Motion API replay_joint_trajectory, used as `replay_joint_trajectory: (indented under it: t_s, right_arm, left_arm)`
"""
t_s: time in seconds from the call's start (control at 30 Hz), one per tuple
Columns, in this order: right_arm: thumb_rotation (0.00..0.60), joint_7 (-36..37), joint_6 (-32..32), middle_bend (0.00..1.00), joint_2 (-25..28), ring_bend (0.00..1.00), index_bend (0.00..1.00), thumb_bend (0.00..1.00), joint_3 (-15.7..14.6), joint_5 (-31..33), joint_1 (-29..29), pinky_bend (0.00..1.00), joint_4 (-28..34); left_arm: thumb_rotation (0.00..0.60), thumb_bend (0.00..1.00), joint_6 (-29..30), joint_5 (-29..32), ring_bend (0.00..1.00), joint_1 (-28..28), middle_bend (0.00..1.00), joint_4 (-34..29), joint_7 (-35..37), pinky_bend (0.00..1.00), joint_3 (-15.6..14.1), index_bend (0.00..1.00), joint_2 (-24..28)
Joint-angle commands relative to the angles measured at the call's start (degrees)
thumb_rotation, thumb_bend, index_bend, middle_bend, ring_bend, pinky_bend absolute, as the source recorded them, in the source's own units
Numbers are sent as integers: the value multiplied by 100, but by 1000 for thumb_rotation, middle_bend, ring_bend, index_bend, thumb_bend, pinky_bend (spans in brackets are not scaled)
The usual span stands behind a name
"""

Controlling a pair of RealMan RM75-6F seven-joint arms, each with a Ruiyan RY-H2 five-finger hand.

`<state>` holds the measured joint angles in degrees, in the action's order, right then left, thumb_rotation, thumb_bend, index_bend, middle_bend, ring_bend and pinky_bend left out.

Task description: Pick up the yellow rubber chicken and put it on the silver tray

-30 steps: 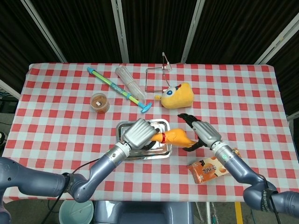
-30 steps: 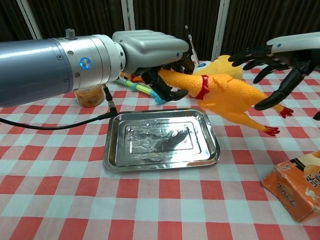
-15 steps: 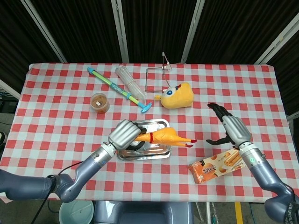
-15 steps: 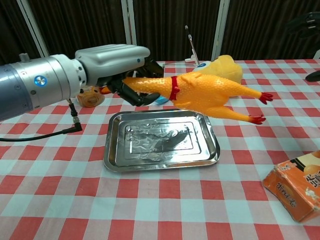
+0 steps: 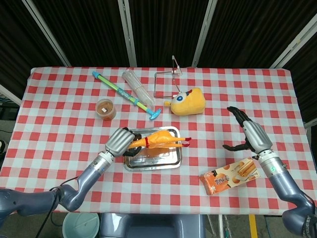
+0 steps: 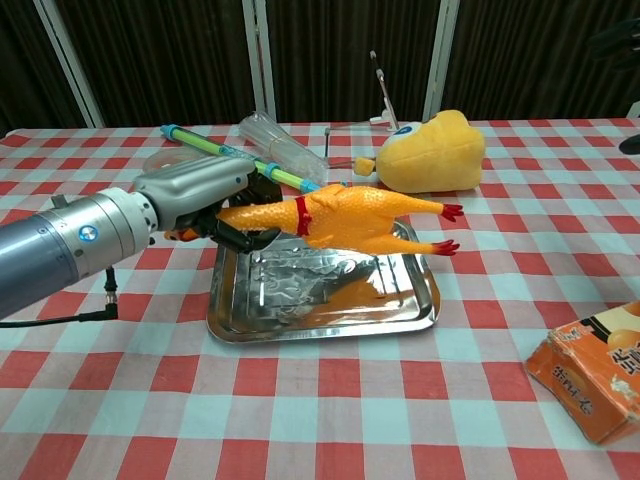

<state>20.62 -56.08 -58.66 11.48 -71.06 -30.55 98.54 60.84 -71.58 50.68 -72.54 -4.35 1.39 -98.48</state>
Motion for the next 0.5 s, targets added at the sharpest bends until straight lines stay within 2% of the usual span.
replay_joint_trajectory:
  t_s: [0.03,0.13,0.2,0.33,0.43,0.5]
  right_arm:
    - [600,65,-27,36,-23,0,0,160,18,-38,25,163,-45]
    - [600,102,-52,36,-22,0,0,160,15,-75,52,163,-75]
    - [600,140,-77,36,-19,0,0,160,20,-105,75,163,-91]
    - [600,200,-88,36,-37,0,0,160,9,-146,110,163,-124]
    - [600,258,-73,36,-49,0,0,160,-2,-188,123,163,-153]
    - [600,272,-59,36,-53,0,0,160,-14,-209,130,163,-177]
  left_arm:
    - [600,596,-94,-100,518,-80,567,382,174,357,75,471,-319]
    - [600,484,-161,-125,430,-94,492,584,134,287,80,418,-465]
    - [600,347,-227,-140,275,-112,350,695,16,194,70,325,-544]
    - [600,200,-314,-101,92,-168,169,649,-227,77,91,130,-543]
    - [600,136,-338,-15,15,-235,82,435,-449,30,144,18,-439]
    - [600,111,-253,-1,2,-297,52,255,-592,13,169,0,-355]
